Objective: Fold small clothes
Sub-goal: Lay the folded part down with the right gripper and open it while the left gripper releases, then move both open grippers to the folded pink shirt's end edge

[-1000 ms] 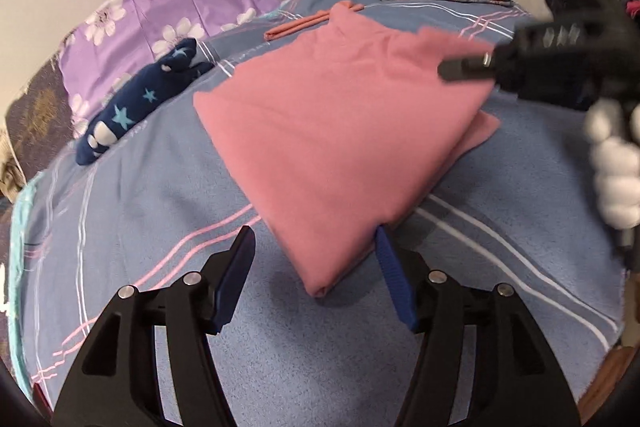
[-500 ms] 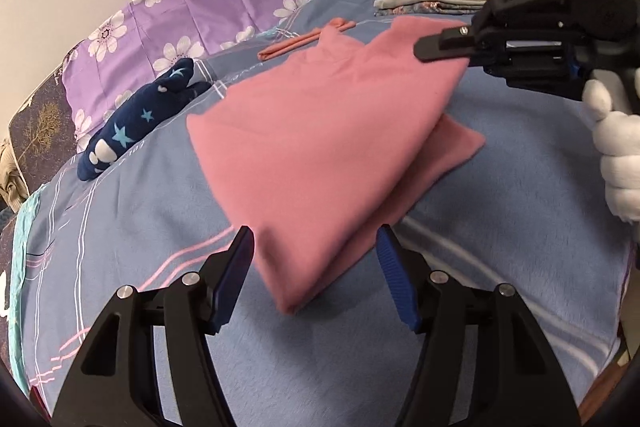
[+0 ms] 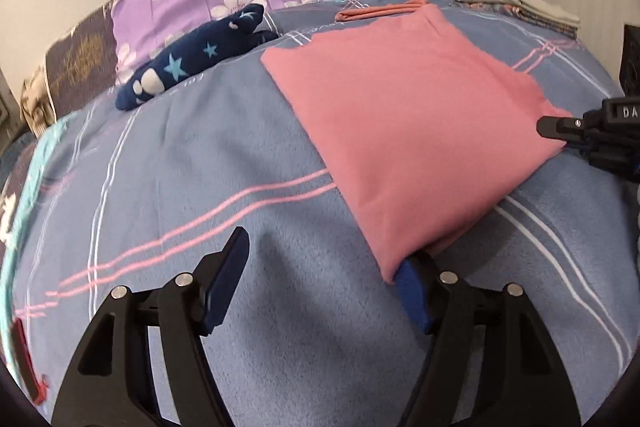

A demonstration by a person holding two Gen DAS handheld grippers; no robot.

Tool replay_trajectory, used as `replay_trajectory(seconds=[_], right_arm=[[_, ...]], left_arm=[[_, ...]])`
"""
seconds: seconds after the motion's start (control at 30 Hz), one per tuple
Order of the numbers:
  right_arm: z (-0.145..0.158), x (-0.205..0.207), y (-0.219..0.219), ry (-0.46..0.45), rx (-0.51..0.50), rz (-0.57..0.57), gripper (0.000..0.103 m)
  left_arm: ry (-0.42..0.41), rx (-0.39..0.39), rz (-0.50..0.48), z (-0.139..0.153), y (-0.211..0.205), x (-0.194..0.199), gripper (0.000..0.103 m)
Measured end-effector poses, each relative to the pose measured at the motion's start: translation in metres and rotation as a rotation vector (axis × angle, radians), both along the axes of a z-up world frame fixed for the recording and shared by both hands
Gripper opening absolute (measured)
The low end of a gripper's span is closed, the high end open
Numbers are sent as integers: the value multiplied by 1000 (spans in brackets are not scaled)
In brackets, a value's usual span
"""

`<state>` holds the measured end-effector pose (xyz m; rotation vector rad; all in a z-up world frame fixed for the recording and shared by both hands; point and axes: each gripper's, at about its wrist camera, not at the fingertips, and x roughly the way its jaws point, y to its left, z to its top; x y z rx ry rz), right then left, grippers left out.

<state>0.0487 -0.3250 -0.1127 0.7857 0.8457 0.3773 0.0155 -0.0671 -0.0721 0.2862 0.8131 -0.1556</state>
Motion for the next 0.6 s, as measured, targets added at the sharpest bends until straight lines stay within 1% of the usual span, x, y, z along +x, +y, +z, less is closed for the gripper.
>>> replay_trajectory(seconds=[0.1, 0.13, 0.2, 0.23, 0.27, 0.3, 0.33, 0.37, 0.4, 0.43, 0.47, 0.5, 0.53, 0.6], right_arm=[[14, -5, 1, -27, -96, -28, 6], [18, -9, -1, -36, -140, -53, 7], [23, -14, -9, -45, -188, -97, 10], [28, -18, -15, -53, -215, -123, 10], [33, -20, -17, -70, -231, -126, 10], [37, -20, -18, -88, -241, -117, 10], [44, -20, -15, -123, -258, -91, 10], [50, -20, -11, -153, -268, -64, 10], [58, -18, -2, -195, -279, -18, 10], [62, -17, 4, -220, -281, 20, 10], [65, -13, 12, -243, -278, 58, 10], [67, -9, 20, -259, -272, 92, 10], [65, -3, 28, -260, -271, 120, 10], [57, 8, 36, -222, -285, 132, 11]], left_arm=[[-7, 18, -7, 0, -2, -2, 70], [-5, 18, -10, 0, -2, -3, 70], [6, 0, -17, 1, 1, -7, 69], [21, -21, -24, 2, 3, -10, 66], [38, -51, -36, 4, 6, -12, 53], [75, -120, -65, 9, 11, -16, 44], [98, -160, -82, 12, 13, -18, 26], [116, -199, -99, 16, 15, -20, 15], [110, -225, -122, 25, 15, -23, 14], [92, -229, -140, 32, 14, -25, 14], [56, -232, -160, 41, 11, -25, 14], [33, -236, -171, 44, 9, -24, 14], [12, -239, -179, 47, 6, -19, 14], [16, -251, -184, 42, -1, -5, 14]])
